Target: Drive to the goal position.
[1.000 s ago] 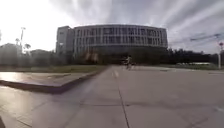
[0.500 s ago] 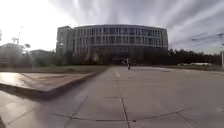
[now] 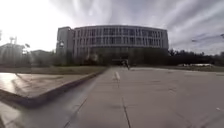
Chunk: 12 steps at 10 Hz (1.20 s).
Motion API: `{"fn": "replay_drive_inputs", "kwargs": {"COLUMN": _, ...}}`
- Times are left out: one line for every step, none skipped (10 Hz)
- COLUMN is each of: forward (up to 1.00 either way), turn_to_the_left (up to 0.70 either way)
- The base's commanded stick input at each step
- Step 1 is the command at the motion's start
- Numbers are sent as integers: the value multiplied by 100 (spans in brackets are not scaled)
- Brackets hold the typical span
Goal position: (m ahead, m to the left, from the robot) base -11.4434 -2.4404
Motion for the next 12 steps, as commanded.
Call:
{"fn": "replay_drive_inputs", "kwargs": {"forward": 85, "turn_to_the_left": 0}}
{"fn": "replay_drive_inputs", "kwargs": {"forward": 85, "turn_to_the_left": 0}}
{"fn": "replay_drive_inputs", "kwargs": {"forward": 85, "turn_to_the_left": 0}}
{"fn": "replay_drive_inputs", "kwargs": {"forward": 85, "turn_to_the_left": 0}}
{"fn": "replay_drive_inputs", "kwargs": {"forward": 85, "turn_to_the_left": 0}}
{"fn": "replay_drive_inputs", "kwargs": {"forward": 85, "turn_to_the_left": 0}}
{"fn": "replay_drive_inputs", "kwargs": {"forward": 85, "turn_to_the_left": 0}}
{"fn": "replay_drive_inputs", "kwargs": {"forward": 85, "turn_to_the_left": 0}}
{"fn": "replay_drive_inputs", "kwargs": {"forward": 85, "turn_to_the_left": 0}}
{"fn": "replay_drive_inputs", "kwargs": {"forward": 85, "turn_to_the_left": -14}}
{"fn": "replay_drive_inputs", "kwargs": {"forward": 85, "turn_to_the_left": -34}}
{"fn": "replay_drive_inputs", "kwargs": {"forward": 85, "turn_to_the_left": -19}}
